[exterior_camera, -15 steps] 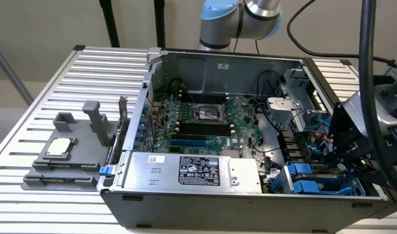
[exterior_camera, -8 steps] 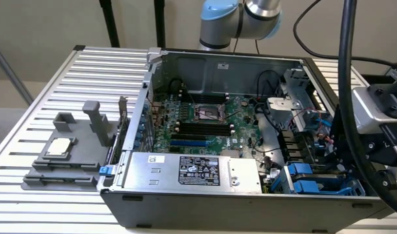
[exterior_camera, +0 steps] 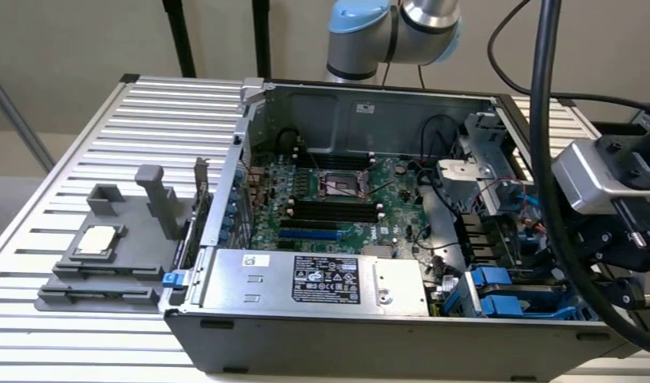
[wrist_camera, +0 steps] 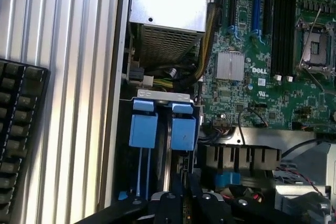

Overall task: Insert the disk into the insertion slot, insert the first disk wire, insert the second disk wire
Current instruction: 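Insert the first disk wire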

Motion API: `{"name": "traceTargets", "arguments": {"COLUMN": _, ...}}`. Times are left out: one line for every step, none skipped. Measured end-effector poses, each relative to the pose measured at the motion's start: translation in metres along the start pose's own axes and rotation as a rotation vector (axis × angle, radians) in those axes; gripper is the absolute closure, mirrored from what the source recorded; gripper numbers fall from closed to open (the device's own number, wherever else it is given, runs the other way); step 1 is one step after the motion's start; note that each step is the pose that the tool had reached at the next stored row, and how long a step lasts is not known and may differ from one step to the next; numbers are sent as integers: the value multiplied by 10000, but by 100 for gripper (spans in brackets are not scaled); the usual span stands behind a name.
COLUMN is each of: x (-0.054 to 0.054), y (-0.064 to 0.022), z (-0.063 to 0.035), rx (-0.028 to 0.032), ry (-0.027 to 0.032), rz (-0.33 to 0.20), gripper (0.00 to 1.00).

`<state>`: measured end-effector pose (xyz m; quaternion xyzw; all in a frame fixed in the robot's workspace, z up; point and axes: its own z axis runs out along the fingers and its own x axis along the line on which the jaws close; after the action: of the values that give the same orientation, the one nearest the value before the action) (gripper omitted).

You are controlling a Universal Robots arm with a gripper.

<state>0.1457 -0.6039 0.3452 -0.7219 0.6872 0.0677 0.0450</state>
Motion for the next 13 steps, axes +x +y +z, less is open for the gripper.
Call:
{"name": "traceTargets", "arguments": {"x": -5, "y": 0, "z": 3, "rx": 22, "ry": 9, "rz": 26, "gripper": 84}}
{"name": "traceTargets", "arguments": {"x": -11, "y": -1, "z": 6, "rx": 46, "ry": 21, "rz": 47, "gripper": 84}}
{"name": "traceTargets", "arguments": {"x": -20, "y": -2, "z": 11, "rx": 71, "ry": 37, "rz": 58, "gripper": 84}}
{"name": "traceTargets", "arguments": {"x": -29, "y": -3, "z": 17, "rx": 91, "ry": 51, "rz": 69, "gripper": 84}}
{"name": "traceTargets", "arguments": {"x": -39, "y": -3, "z": 23, "rx": 104, "ry": 61, "rz": 80, "gripper": 84}}
{"name": "traceTargets", "arguments": {"x": -47, "y": -4, "z": 28, "rx": 114, "ry": 69, "rz": 93, "gripper": 84}}
{"name": "traceTargets", "arguments": {"x": -50, "y": -3, "z": 32, "rx": 119, "ry": 76, "rz": 102, "gripper": 84}}
{"name": "traceTargets", "arguments": {"x": -50, "y": -4, "z": 35, "rx": 119, "ry": 86, "rz": 103, "gripper": 84}}
{"name": "traceTargets", "arguments": {"x": -49, "y": -4, "z": 35, "rx": 119, "ry": 94, "rz": 104, "gripper": 84}}
{"name": "traceTargets", "arguments": {"x": -50, "y": -4, "z": 35, "rx": 121, "ry": 103, "rz": 105, "gripper": 84}}
{"name": "traceTargets", "arguments": {"x": -50, "y": -4, "z": 35, "rx": 121, "ry": 118, "rz": 105, "gripper": 84}}
{"name": "traceTargets", "arguments": {"x": -51, "y": -4, "z": 35, "rx": 121, "ry": 153, "rz": 106, "gripper": 84}}
{"name": "traceTargets", "arguments": {"x": -51, "y": -4, "z": 36, "rx": 126, "ry": 182, "rz": 106, "gripper": 84}}
